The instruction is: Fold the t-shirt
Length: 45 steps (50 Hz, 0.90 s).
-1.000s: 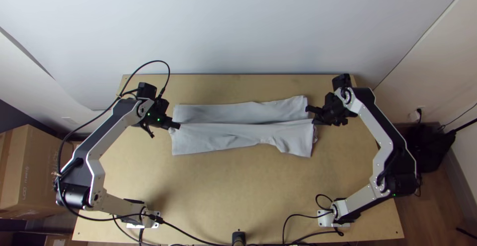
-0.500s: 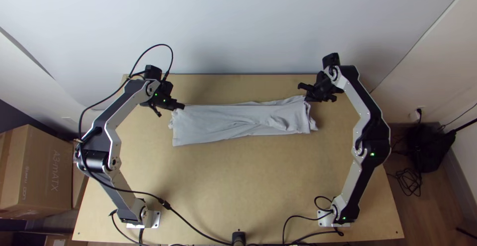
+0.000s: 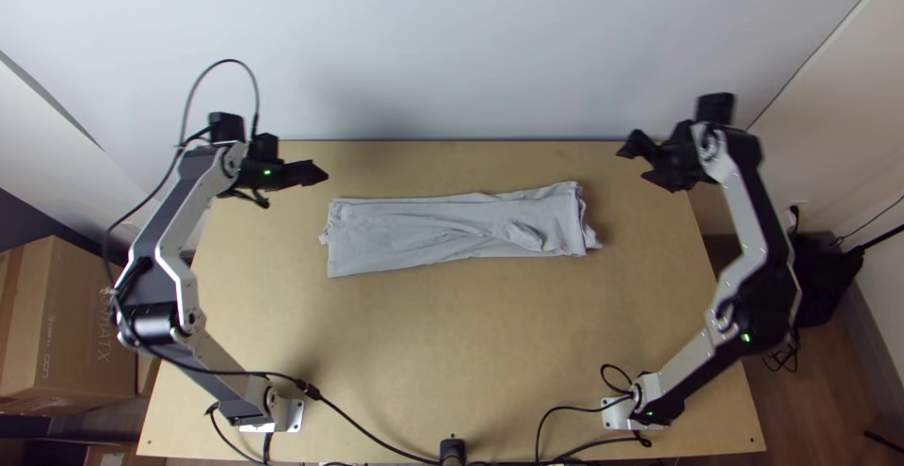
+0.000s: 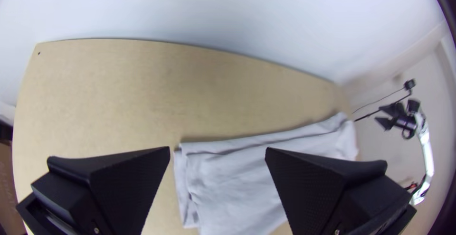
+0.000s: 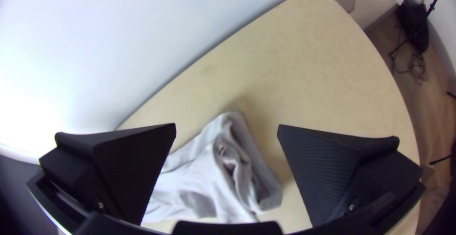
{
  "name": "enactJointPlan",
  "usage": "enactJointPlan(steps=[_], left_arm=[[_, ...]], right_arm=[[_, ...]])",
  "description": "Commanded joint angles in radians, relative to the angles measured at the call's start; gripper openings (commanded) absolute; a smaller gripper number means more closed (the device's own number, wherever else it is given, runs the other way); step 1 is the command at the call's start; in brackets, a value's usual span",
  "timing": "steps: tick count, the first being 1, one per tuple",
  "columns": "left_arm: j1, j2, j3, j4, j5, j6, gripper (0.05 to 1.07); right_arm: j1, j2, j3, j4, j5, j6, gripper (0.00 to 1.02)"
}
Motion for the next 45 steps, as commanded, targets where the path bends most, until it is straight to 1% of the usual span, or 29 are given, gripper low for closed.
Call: enactJointPlan(steps=[1,2,4,8,10,13,16,26,31,36,40,45], left_arm=[[0.064,-0.076,-0.112,0.009,0.132,-0.023,1.02],[0.076,-0.076,-0.127,0.009,0.146,-0.022,1.02],[0.096,-0.071,-0.151,0.007,0.166,-0.023,1.02],[0.14,-0.062,-0.211,-0.001,0.226,-0.017,1.02],[0.156,-0.062,-0.245,0.004,0.25,-0.005,1.02],[0.169,-0.059,-0.294,0.036,0.255,0.0,1.02],[0.177,-0.05,-0.34,0.078,0.257,0.001,1.02],[0.171,-0.012,-0.457,0.206,0.241,-0.017,1.02],[0.146,0.013,-0.48,0.243,0.201,-0.038,1.02],[0.113,0.034,-0.495,0.253,0.169,-0.048,1.02],[0.076,0.034,-0.515,0.294,0.125,-0.066,1.02],[0.021,0.038,-0.521,0.305,0.102,-0.084,1.02]], right_arm=[[-0.076,-0.143,-0.117,-0.036,-0.23,0.029,0.99],[-0.092,-0.161,-0.137,-0.048,-0.301,0.029,0.99],[-0.116,-0.195,-0.177,-0.074,-0.402,0.026,0.99],[-0.159,-0.258,-0.254,-0.093,-0.54,0.021,0.99],[-0.176,-0.283,-0.286,-0.099,-0.581,0.02,0.99],[-0.208,-0.309,-0.329,-0.117,-0.627,0.012,0.99],[-0.234,-0.335,-0.367,-0.142,-0.687,0.001,0.99],[-0.236,-0.436,-0.441,-0.172,-0.696,-0.015,0.99],[-0.217,-0.477,-0.447,-0.175,-0.695,-0.014,0.99],[-0.191,-0.523,-0.439,-0.192,-0.686,-0.014,0.99],[-0.164,-0.562,-0.433,-0.202,-0.672,-0.011,0.99],[-0.144,-0.594,-0.427,-0.214,-0.653,-0.009,0.99]])
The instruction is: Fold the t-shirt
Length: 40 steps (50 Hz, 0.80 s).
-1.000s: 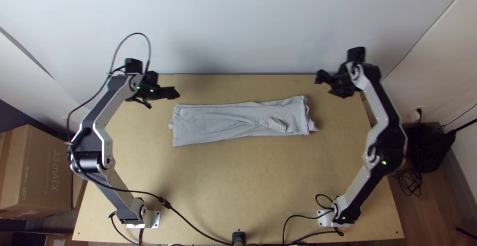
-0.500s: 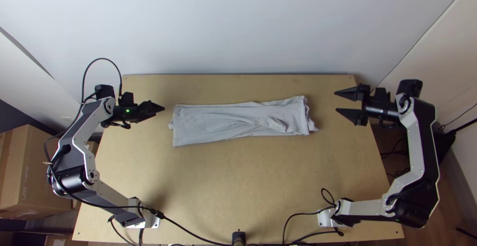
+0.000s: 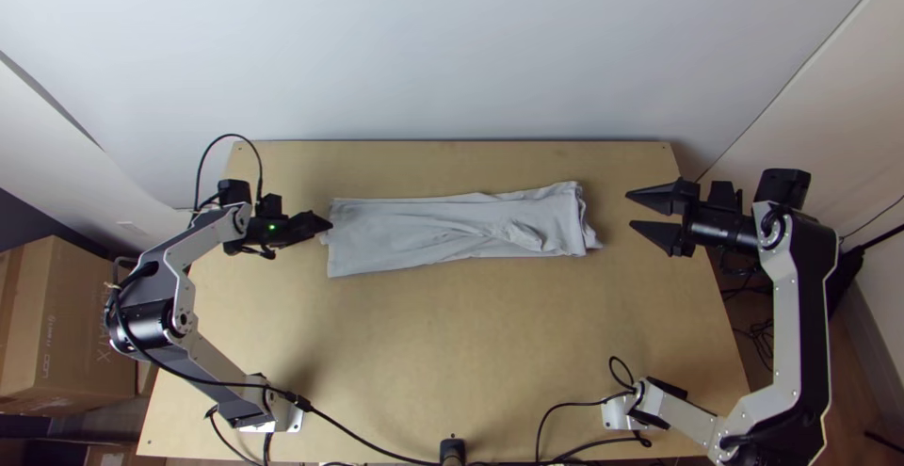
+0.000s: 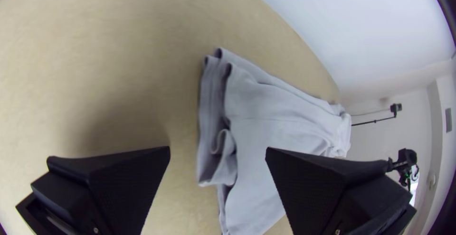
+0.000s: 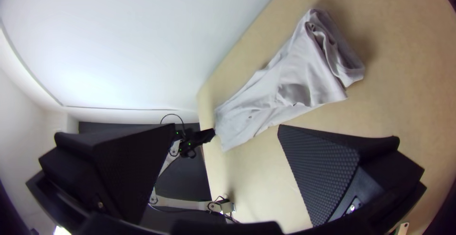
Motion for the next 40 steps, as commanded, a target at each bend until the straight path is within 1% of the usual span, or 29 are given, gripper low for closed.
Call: enactJointPlan(steps=[1,8,10,12,13,14,16,18,20,21,24,28,31,34,36,40], left_arm=[[-0.066,0.024,-0.05,0.004,-0.038,-0.041,1.02],[-0.157,0.023,-0.06,0.029,-0.077,-0.082,1.02],[-0.18,0.018,-0.068,0.046,-0.104,-0.096,1.02],[-0.198,0.012,-0.082,0.077,-0.137,-0.118,1.0],[-0.204,0.009,-0.086,0.084,-0.15,-0.124,0.95],[-0.207,0.009,-0.09,0.092,-0.164,-0.128,0.89],[-0.207,0.007,-0.102,0.126,-0.206,-0.156,0.66],[-0.204,0.0,-0.119,0.15,-0.218,-0.167,0.41],[-0.187,-0.011,-0.131,0.17,-0.229,-0.168,0.12],[-0.177,-0.013,-0.134,0.17,-0.229,-0.168,0.07],[-0.134,-0.034,-0.152,0.159,-0.229,-0.153,0.08],[-0.052,-0.074,-0.174,0.146,-0.229,-0.102,0.08],[0.037,-0.099,-0.174,0.113,-0.229,-0.036,0.08],[0.133,-0.109,-0.163,0.077,-0.227,0.039,0.08],[0.196,-0.109,-0.148,0.046,-0.227,0.088,0.08],[0.32,-0.108,-0.114,-0.012,-0.227,0.195,0.08]], right_arm=[[0.017,-0.045,0.002,-0.025,0.009,-0.003,0.99],[0.017,-0.075,0.002,-0.038,0.02,-0.003,0.99],[0.017,-0.081,0.004,-0.04,0.025,-0.003,0.99],[0.017,-0.09,0.002,-0.045,0.034,-0.005,0.99],[0.017,-0.093,0.002,-0.046,0.037,-0.005,0.99],[0.017,-0.095,0.004,-0.048,0.037,-0.005,0.99],[0.016,-0.101,0.002,-0.051,0.038,-0.005,0.99],[0.016,-0.105,0.001,-0.052,0.041,-0.005,0.99],[0.016,-0.11,-0.002,-0.055,0.045,-0.005,0.99],[0.016,-0.111,-0.004,-0.057,0.046,-0.005,0.99],[0.019,-0.119,-0.008,-0.057,0.066,-0.009,0.99],[0.037,-0.122,-0.019,-0.057,0.121,-0.026,0.99],[0.062,-0.125,-0.024,-0.057,0.195,-0.04,0.99],[0.082,-0.131,-0.031,-0.057,0.258,-0.065,0.99],[0.095,-0.133,-0.036,-0.057,0.311,-0.085,0.99],[0.121,-0.141,-0.047,-0.046,0.367,-0.1,0.99]])
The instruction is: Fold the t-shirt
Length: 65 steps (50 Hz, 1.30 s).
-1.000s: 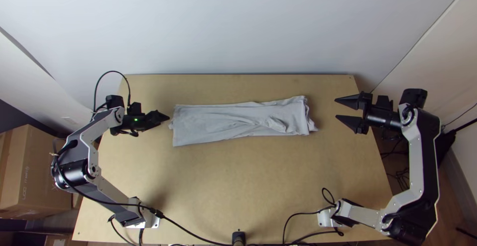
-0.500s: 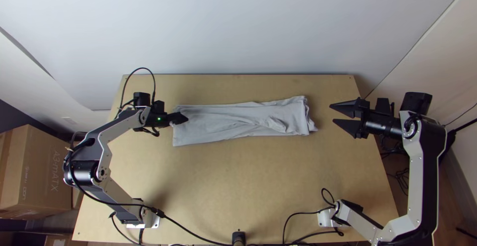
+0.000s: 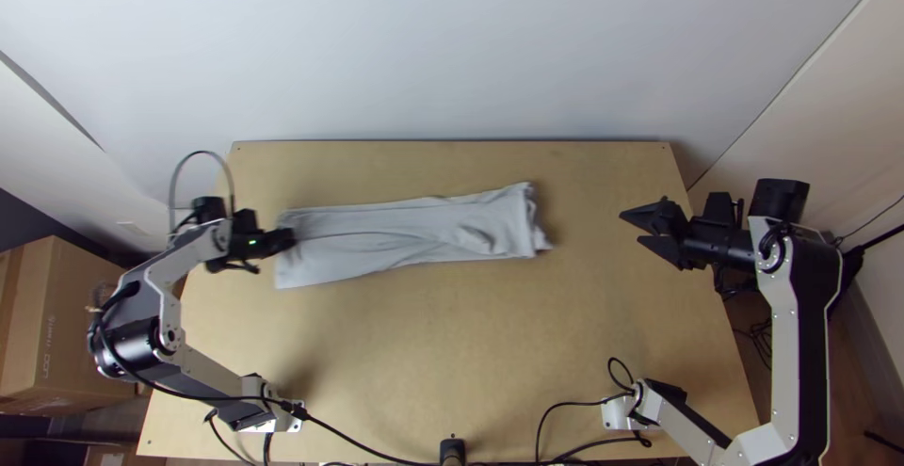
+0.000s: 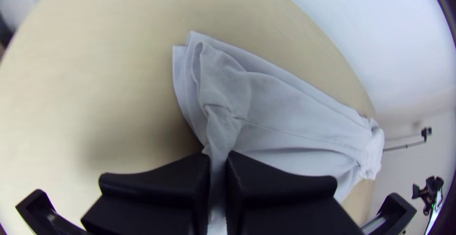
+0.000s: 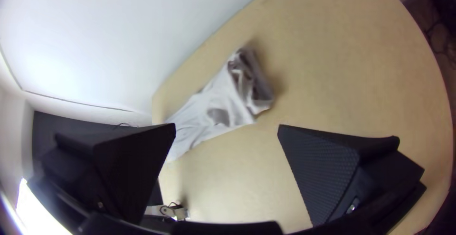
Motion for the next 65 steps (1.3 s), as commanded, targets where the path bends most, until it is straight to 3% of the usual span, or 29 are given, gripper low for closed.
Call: enactJointPlan(steps=[1,9,18,22,26,30,42,55,65], left_arm=[[0.155,-0.007,0.021,-0.073,-0.03,0.168,0.08],[0.303,-0.021,0.112,-0.18,-0.081,0.315,0.08],[0.337,-0.15,0.159,-0.19,-0.216,0.442,0.08],[0.323,-0.207,0.175,-0.205,-0.273,0.49,0.08],[0.262,-0.259,0.198,-0.207,-0.363,0.516,0.08],[0.181,-0.307,0.218,-0.208,-0.443,0.53,0.08],[-0.18,-0.359,0.258,-0.222,-0.733,0.53,0.08],[-0.513,-0.236,0.397,-0.326,-0.911,0.43,0.08],[-0.691,-0.067,0.554,-0.408,-1.015,0.335,0.08]], right_arm=[[0.031,-0.021,-0.03,0.008,0.057,-0.04,0.99],[0.057,-0.027,-0.063,0.051,0.151,-0.051,0.99],[0.077,-0.036,-0.095,0.082,0.212,-0.063,0.99],[0.078,-0.033,-0.109,0.091,0.275,-0.063,0.99],[0.08,-0.03,-0.127,0.102,0.346,-0.08,0.99],[0.075,-0.03,-0.136,0.107,0.37,-0.091,0.99],[0.037,-0.053,-0.141,0.107,0.373,-0.104,0.99],[-0.005,-0.088,-0.165,0.104,0.373,-0.111,0.99],[-0.029,-0.101,-0.181,0.104,0.372,-0.117,0.99]])
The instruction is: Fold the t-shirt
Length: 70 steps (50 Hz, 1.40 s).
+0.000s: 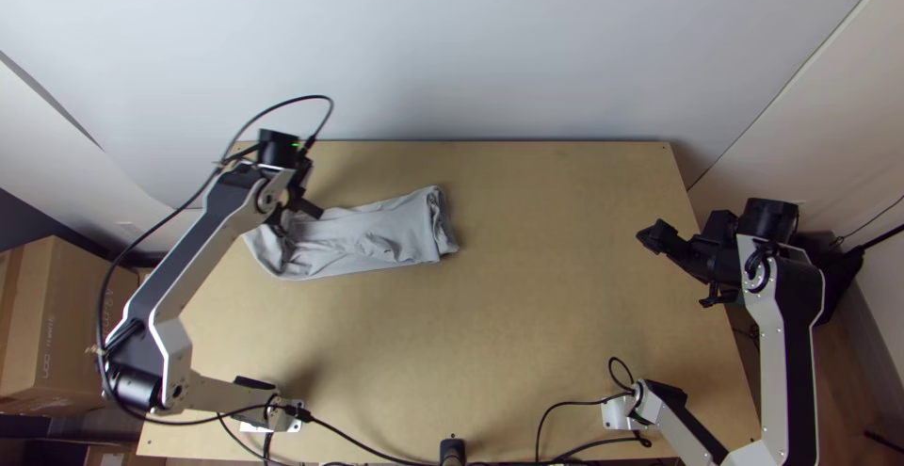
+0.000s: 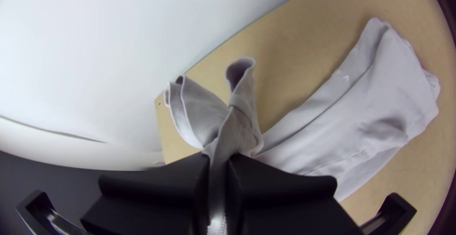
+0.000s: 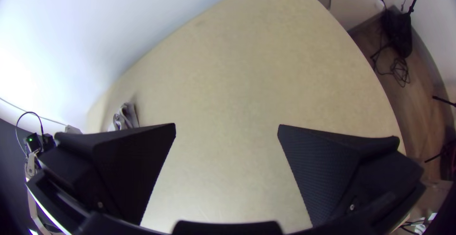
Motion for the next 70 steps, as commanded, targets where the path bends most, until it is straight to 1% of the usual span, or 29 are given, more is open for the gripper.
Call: enactJointPlan(steps=[1,5,9,20,26,29,37,42,43,44,45,46,47,48,49,53,58,61,66,68,70], left_arm=[[-0.077,0.091,0.1,-0.043,-0.055,-0.069,0.08],[-0.143,0.174,0.195,-0.136,-0.088,-0.15,0.08],[-0.2,0.257,0.3,-0.222,-0.09,-0.23,0.08],[-0.332,0.498,0.611,-0.426,-0.09,-0.4,0.08],[-0.39,0.637,0.801,-0.521,-0.088,-0.465,0.08],[-0.421,0.679,0.838,-0.521,-0.088,-0.469,0.08],[-0.499,0.751,0.843,-0.512,-0.088,-0.497,0.08],[-0.524,0.781,0.849,-0.471,-0.088,-0.517,0.09],[-0.527,0.786,0.85,-0.462,-0.085,-0.521,0.14],[-0.533,0.788,0.85,-0.454,-0.079,-0.526,0.26],[-0.539,0.789,0.852,-0.449,-0.068,-0.531,0.46],[-0.545,0.789,0.852,-0.446,-0.047,-0.532,0.69],[-0.55,0.788,0.853,-0.44,-0.016,-0.535,0.94],[-0.557,0.783,0.856,-0.428,0.016,-0.543,1.05],[-0.563,0.778,0.858,-0.413,0.031,-0.548,1.03],[-0.574,0.737,0.872,-0.317,0.117,-0.572,1.03],[-0.563,0.696,0.947,-0.281,0.228,-0.624,1.03],[-0.554,0.653,0.948,-0.261,0.24,-0.644,1.03],[-0.521,0.57,0.93,-0.265,0.26,-0.646,1.03],[-0.498,0.53,0.918,-0.265,0.284,-0.652,1.03],[-0.47,0.484,0.902,-0.264,0.292,-0.655,1.03]], right_arm=[[-0.012,-0.019,-0.032,-0.003,0.002,-0.016,0.99],[-0.013,-0.025,-0.041,-0.003,0.002,-0.013,0.99],[-0.013,-0.033,-0.055,-0.002,0.002,-0.013,0.99],[-0.019,-0.059,-0.093,-0.002,0.002,-0.014,0.99],[-0.042,-0.073,-0.111,-0.002,0.004,-0.031,0.99],[-0.055,-0.077,-0.119,-0.005,0.002,-0.039,0.99],[-0.068,-0.082,-0.15,-0.003,0.002,-0.059,0.99],[-0.07,-0.082,-0.174,0.004,0.002,-0.062,0.99],[-0.068,-0.082,-0.182,0.007,0.002,-0.062,0.99],[-0.067,-0.082,-0.188,0.011,0.002,-0.064,0.99],[-0.062,-0.082,-0.197,0.012,0.001,-0.065,0.99],[-0.058,-0.08,-0.208,0.015,0.001,-0.07,0.99],[-0.048,-0.079,-0.219,0.018,0.001,-0.073,0.99],[-0.035,-0.077,-0.232,0.026,0.001,-0.073,0.99],[-0.022,-0.076,-0.245,0.037,-0.001,-0.073,0.99],[0.038,-0.066,-0.3,0.113,0.001,-0.057,0.99],[0.107,-0.001,-0.326,0.187,0.001,-0.039,0.99],[0.137,0.062,-0.315,0.219,-0.001,-0.033,0.99],[0.214,0.182,-0.242,0.245,-0.002,-0.03,0.99],[0.238,0.231,-0.2,0.259,-0.015,-0.011,0.99],[0.271,0.286,-0.151,0.259,-0.033,-0.007,0.99]])
